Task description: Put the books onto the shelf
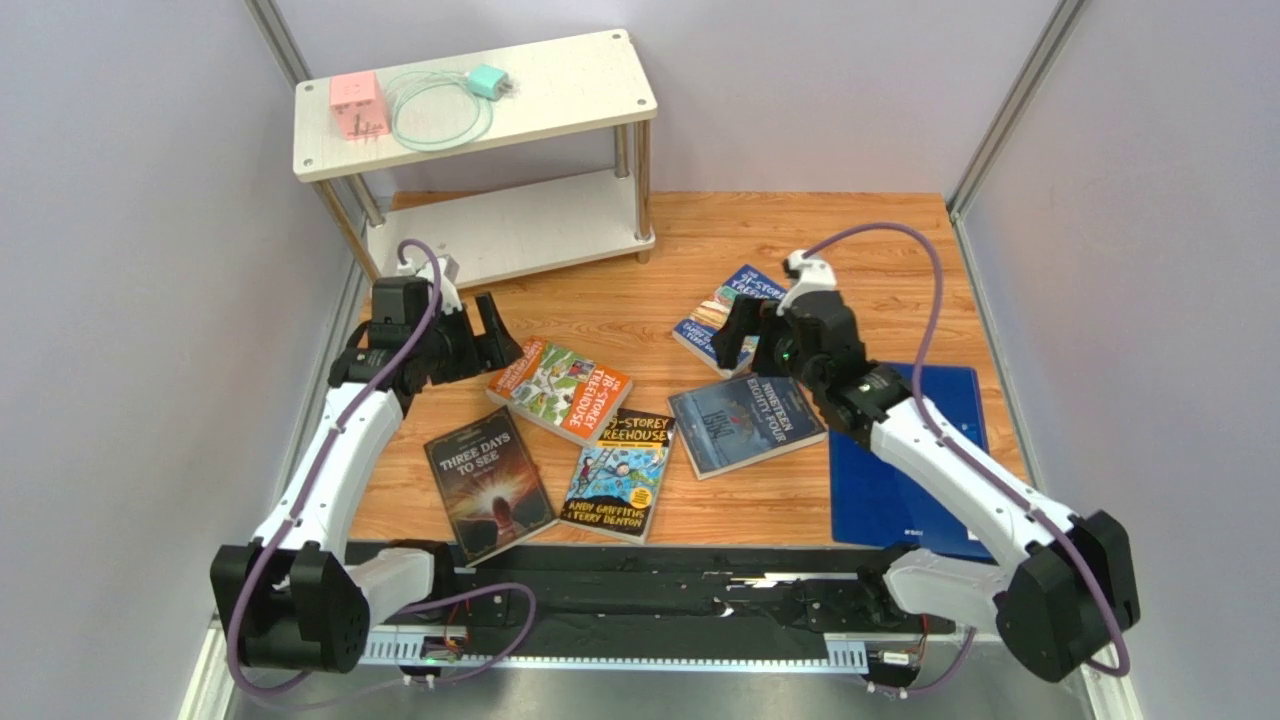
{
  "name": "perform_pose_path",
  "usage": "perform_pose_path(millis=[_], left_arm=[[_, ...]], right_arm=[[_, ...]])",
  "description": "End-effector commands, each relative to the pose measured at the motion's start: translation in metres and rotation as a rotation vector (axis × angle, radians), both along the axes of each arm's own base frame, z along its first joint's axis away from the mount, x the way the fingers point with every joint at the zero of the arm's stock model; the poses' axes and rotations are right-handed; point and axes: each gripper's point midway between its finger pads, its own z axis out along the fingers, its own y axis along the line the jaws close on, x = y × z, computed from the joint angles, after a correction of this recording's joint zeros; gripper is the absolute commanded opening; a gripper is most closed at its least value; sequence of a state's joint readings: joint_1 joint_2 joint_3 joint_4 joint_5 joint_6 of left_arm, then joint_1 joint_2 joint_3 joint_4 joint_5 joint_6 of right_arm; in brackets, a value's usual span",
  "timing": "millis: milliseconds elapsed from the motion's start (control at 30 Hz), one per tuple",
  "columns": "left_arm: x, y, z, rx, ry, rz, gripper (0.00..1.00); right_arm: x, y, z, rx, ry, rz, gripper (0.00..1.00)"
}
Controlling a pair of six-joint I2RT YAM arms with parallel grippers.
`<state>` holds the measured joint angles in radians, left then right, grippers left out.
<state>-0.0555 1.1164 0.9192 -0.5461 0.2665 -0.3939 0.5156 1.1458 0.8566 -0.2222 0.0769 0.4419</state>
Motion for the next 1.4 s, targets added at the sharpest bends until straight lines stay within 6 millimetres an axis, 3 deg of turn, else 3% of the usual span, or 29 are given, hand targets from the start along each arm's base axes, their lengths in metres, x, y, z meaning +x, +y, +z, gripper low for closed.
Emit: perform_pose_path(millis=[0, 100, 167, 200, 300, 333, 400, 433, 500, 533, 567, 700, 867, 1067, 1233, 1300, 1367], left_arm=[[0.001, -0.008, 0.022, -0.083, -0.029, 0.020, 1.00], [-0.013, 0.006, 0.014, -0.052, 0.026, 0.121, 1.00], [-0.026, 0.031, 0.001, 0.018, 0.106, 0.281, 1.00], [-0.046, 0.040, -0.013, 0.015, 0.219, 0.377, 1.00], [-0.079, 0.056, -0.036, 0.040, 0.380, 0.535, 0.93], [-0.088, 0.058, -0.044, 0.040, 0.420, 0.565, 0.83], [-0.097, 0.054, -0.050, -0.009, 0.442, 0.617, 0.78], [-0.105, 0.051, -0.061, -0.028, 0.473, 0.629, 0.70], [-0.106, 0.048, -0.064, -0.135, 0.464, 0.684, 0.55], [-0.111, 0.048, -0.073, -0.146, 0.481, 0.700, 0.21], [-0.113, 0.050, -0.073, -0.152, 0.471, 0.720, 0.00], [-0.137, 0.068, -0.083, -0.100, 0.519, 0.872, 0.00], [-0.152, 0.091, -0.084, -0.023, 0.538, 1.003, 0.00], [-0.148, 0.083, -0.111, -0.112, 0.676, 1.010, 0.00], [-0.156, 0.084, -0.138, -0.107, 0.804, 1.015, 0.00], [-0.157, 0.088, -0.136, -0.081, 0.823, 1.027, 0.00], [-0.162, 0.094, -0.133, -0.038, 0.840, 1.064, 0.00]], right_arm=[[-0.004, 0.029, 0.004, -0.012, -0.015, 0.051, 1.00], [-0.005, 0.053, -0.002, -0.004, 0.027, 0.130, 1.00], [-0.008, 0.066, -0.011, -0.004, 0.058, 0.170, 1.00], [-0.007, 0.072, -0.008, 0.002, 0.054, 0.183, 1.00], [-0.016, 0.098, -0.008, 0.031, 0.063, 0.260, 1.00], [-0.020, 0.109, -0.011, 0.040, 0.078, 0.297, 1.00], [-0.028, 0.128, -0.012, 0.055, 0.089, 0.350, 1.00], [-0.030, 0.140, -0.015, 0.059, 0.103, 0.385, 1.00], [-0.042, 0.160, -0.025, 0.052, 0.134, 0.443, 1.00], [-0.048, 0.170, -0.022, 0.069, 0.142, 0.481, 1.00], [-0.054, 0.182, -0.021, 0.087, 0.145, 0.513, 1.00], [-0.074, 0.211, -0.035, 0.141, 0.227, 0.598, 1.00], [-0.095, 0.245, -0.033, 0.190, 0.280, 0.708, 1.00], [-0.112, 0.273, -0.042, 0.246, 0.368, 0.797, 0.98], [-0.114, 0.293, -0.064, 0.234, 0.444, 0.830, 0.96], [-0.115, 0.297, -0.079, 0.219, 0.492, 0.826, 0.97], [-0.117, 0.303, -0.079, 0.214, 0.513, 0.839, 0.97]])
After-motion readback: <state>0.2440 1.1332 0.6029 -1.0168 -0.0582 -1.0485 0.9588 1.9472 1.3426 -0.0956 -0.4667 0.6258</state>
